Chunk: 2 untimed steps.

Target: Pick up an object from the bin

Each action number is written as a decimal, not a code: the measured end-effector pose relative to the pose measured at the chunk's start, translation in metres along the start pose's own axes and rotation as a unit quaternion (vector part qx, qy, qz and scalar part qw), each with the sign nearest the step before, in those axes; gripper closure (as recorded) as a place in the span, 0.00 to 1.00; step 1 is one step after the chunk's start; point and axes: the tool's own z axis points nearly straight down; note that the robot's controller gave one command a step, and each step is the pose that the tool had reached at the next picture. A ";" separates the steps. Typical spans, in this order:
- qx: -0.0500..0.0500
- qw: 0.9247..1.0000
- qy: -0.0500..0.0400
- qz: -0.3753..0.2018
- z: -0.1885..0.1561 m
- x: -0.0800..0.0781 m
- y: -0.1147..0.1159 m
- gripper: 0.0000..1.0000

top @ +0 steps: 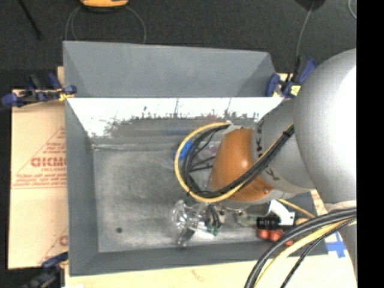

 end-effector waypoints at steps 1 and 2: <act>0.000 0.999 -0.003 0.035 -0.001 0.005 0.004 0.00; -0.001 0.999 -0.004 0.033 -0.002 0.005 0.004 1.00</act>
Offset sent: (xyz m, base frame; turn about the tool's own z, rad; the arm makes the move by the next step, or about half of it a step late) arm -0.0080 0.0090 -0.0030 0.0701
